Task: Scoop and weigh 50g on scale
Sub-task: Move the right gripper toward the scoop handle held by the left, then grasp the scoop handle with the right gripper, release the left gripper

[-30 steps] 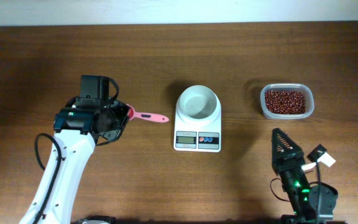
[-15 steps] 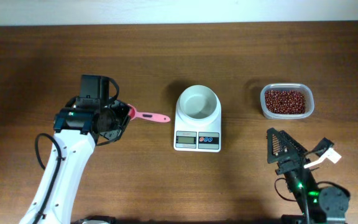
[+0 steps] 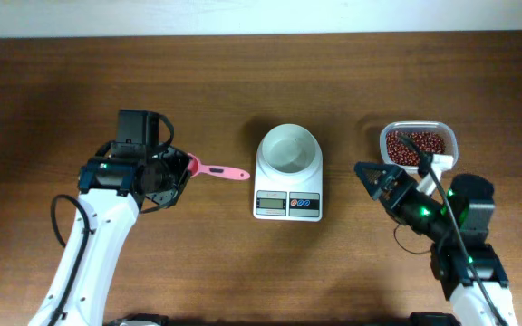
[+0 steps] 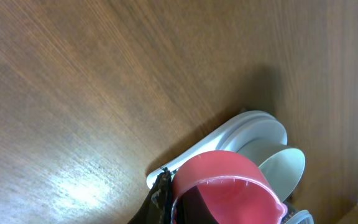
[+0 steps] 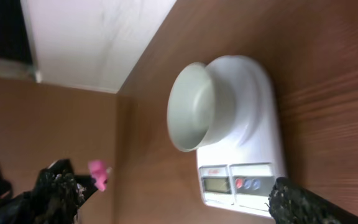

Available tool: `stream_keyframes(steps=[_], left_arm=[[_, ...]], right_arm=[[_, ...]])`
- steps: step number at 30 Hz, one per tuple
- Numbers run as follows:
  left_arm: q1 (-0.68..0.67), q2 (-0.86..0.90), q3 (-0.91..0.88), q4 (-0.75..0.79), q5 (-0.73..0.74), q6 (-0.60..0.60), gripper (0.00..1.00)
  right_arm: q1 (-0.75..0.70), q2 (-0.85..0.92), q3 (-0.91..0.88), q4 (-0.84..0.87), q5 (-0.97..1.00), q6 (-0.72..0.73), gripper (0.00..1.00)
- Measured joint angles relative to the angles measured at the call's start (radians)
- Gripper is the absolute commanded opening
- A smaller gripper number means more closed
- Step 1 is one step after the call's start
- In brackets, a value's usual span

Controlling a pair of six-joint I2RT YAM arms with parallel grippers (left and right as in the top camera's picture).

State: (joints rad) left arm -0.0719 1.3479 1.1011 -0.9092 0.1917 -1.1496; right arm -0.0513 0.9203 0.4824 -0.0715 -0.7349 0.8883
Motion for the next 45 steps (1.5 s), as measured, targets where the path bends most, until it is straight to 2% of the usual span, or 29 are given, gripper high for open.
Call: stream_keyframes(steps=[2, 5, 10, 15, 23, 33, 40, 45], left_arm=[[0.000, 0.000, 0.000, -0.013, 0.004, 0.000, 0.00], [0.000, 0.000, 0.000, -0.021, 0.016, 0.000, 0.00], [-0.009, 0.000, 0.000, -0.031, 0.055, 0.000, 0.00], [-0.085, 0.000, 0.000, -0.035, 0.068, 0.000, 0.00], [-0.155, 0.000, 0.000, -0.034, 0.067, 0.000, 0.00], [-0.243, 0.000, 0.000, -0.025, 0.071, 0.000, 0.00], [-0.264, 0.000, 0.000, -0.022, 0.091, -0.051, 0.00], [-0.264, 0.000, 0.000, -0.022, 0.119, -0.079, 0.00]], right_arm=[[0.002, 0.079, 0.000, 0.114, -0.126, 0.019, 0.99], [0.034, 0.128, 0.001, 0.182, -0.192, 0.027, 0.99], [0.213, 0.167, 0.004, 0.343, -0.205, 0.029, 0.99], [0.333, 0.171, 0.004, 0.357, -0.124, 0.030, 0.99], [0.435, 0.172, 0.004, 0.389, -0.086, 0.032, 0.99], [0.588, 0.207, 0.004, 0.399, 0.053, 0.035, 0.99], [0.628, 0.254, 0.004, 0.456, 0.128, 0.109, 1.00], [0.628, 0.262, 0.004, 0.484, 0.151, 0.160, 0.88]])
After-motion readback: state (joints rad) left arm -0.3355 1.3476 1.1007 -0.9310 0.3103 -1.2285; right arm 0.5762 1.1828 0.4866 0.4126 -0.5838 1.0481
